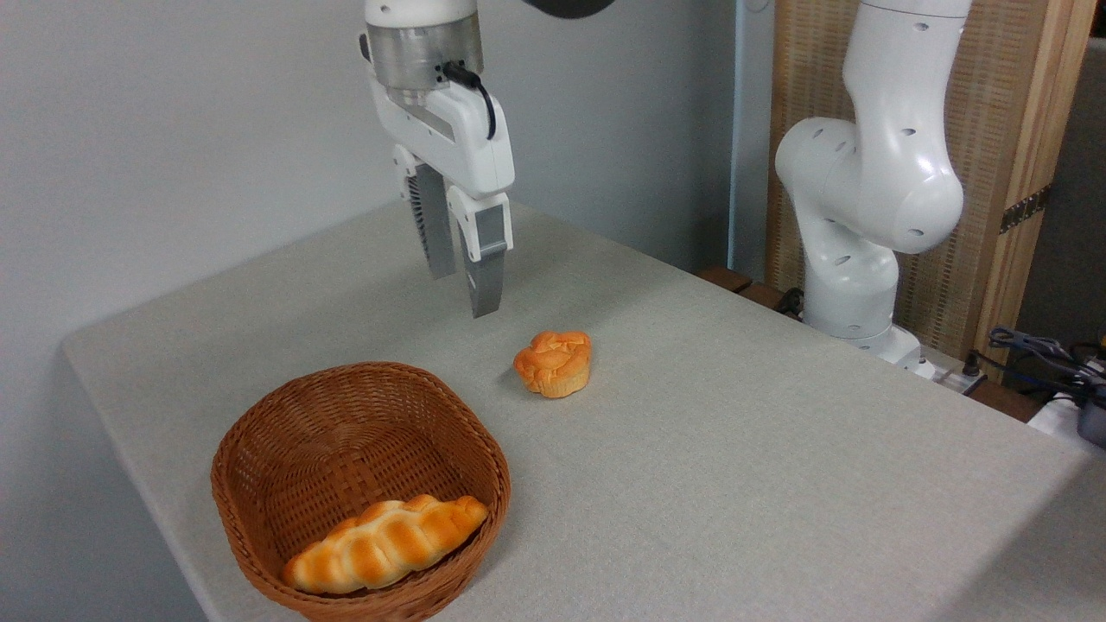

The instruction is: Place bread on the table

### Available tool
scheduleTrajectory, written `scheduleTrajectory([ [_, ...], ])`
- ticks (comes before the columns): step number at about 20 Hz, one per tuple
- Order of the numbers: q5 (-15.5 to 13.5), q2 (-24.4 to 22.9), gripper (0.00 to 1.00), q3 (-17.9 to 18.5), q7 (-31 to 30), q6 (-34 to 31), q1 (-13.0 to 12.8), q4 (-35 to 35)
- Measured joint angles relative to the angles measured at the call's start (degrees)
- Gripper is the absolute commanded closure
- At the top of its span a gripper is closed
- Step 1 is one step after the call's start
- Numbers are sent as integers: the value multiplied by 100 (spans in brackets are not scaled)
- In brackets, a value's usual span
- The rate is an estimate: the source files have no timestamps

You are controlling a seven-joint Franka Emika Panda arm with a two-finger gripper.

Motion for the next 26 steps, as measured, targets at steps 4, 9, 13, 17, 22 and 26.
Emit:
scheduleTrajectory([
  [4,2,468,0,48,0,-344,341,780],
  [9,0,1030,0,5,-3,-729,558,1462],
  [13,1,1149,0,-562,-82,-790,858,1536],
  [17,1,1175,0,-808,-108,-790,1058,1556],
  [22,1,1174,0,-789,-113,-790,1127,1784],
  [26,1,1173,0,-534,-111,-790,1183,1945],
])
